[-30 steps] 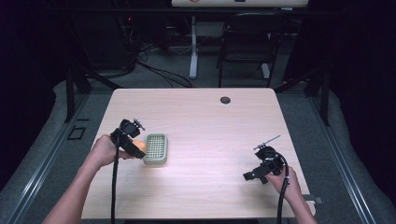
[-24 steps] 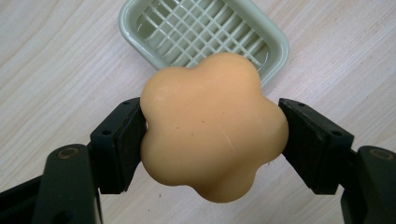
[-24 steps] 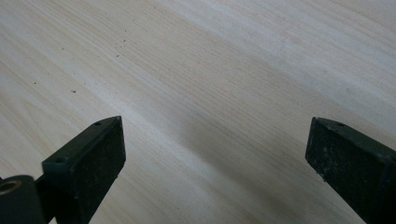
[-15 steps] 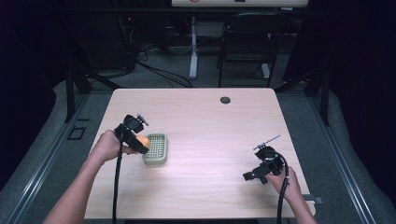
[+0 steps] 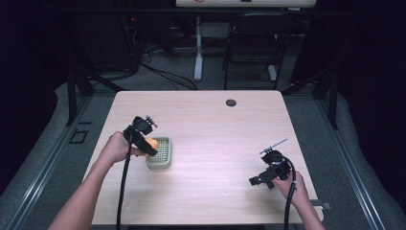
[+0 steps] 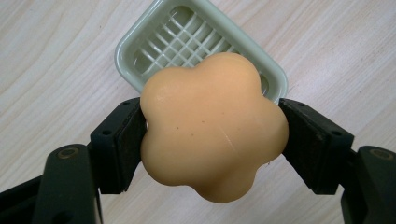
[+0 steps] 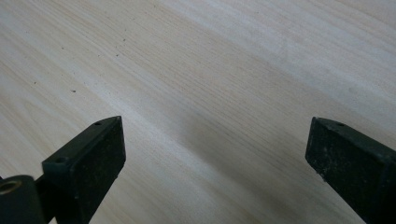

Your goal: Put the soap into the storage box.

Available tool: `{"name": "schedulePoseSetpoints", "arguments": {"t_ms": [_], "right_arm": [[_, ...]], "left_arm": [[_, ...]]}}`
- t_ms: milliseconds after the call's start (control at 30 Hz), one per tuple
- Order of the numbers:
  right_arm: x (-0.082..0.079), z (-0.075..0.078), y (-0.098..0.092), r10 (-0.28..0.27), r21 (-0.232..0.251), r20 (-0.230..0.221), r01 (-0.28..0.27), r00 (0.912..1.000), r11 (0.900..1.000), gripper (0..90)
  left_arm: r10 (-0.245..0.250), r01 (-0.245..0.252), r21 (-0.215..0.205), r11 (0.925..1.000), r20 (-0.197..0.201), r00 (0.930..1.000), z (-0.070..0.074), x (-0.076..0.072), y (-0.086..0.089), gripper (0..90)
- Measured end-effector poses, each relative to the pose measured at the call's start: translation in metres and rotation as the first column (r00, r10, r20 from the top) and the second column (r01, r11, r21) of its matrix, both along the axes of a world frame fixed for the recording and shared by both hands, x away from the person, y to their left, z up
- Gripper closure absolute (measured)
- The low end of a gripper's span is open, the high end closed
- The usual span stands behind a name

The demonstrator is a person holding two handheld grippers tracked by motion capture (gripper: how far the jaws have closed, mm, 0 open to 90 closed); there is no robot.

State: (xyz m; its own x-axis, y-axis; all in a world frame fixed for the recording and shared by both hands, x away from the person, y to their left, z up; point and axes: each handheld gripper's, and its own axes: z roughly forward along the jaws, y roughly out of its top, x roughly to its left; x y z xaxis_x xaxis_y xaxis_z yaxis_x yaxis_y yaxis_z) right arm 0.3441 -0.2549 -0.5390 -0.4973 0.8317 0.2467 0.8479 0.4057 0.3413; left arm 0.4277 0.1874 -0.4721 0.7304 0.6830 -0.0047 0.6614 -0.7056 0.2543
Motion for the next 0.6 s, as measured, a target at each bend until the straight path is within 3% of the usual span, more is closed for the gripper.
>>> {"name": "schedulePoseSetpoints", "arguments": {"t_ms": [167,267,300,367,600], "right_arm": [[0.001,0.002,-0.001,0.024,-0.017,-0.012,-0.024,0.9996,1.0,4.5],[0.001,0.001,-0.001,0.012,-0.01,-0.009,-0.012,0.9999,1.0,4.5],[-0.001,-0.001,0.001,-0.017,0.011,0.007,0.017,0.9998,1.0,4.6],[0.002,0.002,-0.002,0.034,-0.028,-0.02,-0.035,0.9992,0.999,4.5],[0.001,0.001,-0.001,0.02,-0.017,-0.013,-0.021,0.9997,1.0,4.6]], "left_arm": [[0.0,0.0,-0.002,1.0,0.0,1.0,-0.002,0.003,-0.004,26.7],[0.002,-0.002,-0.006,1.0,0.0,1.0,-0.003,0.005,-0.005,26.7],[0.005,-0.005,-0.009,0.9999,0.001,1.0,-0.004,0.005,-0.005,26.7],[0.004,-0.004,-0.01,0.9999,-0.002,1.0,-0.004,0.006,-0.007,26.8],[0.004,-0.004,-0.022,0.9998,-0.007,1.0,-0.008,0.009,-0.013,26.8]]}}
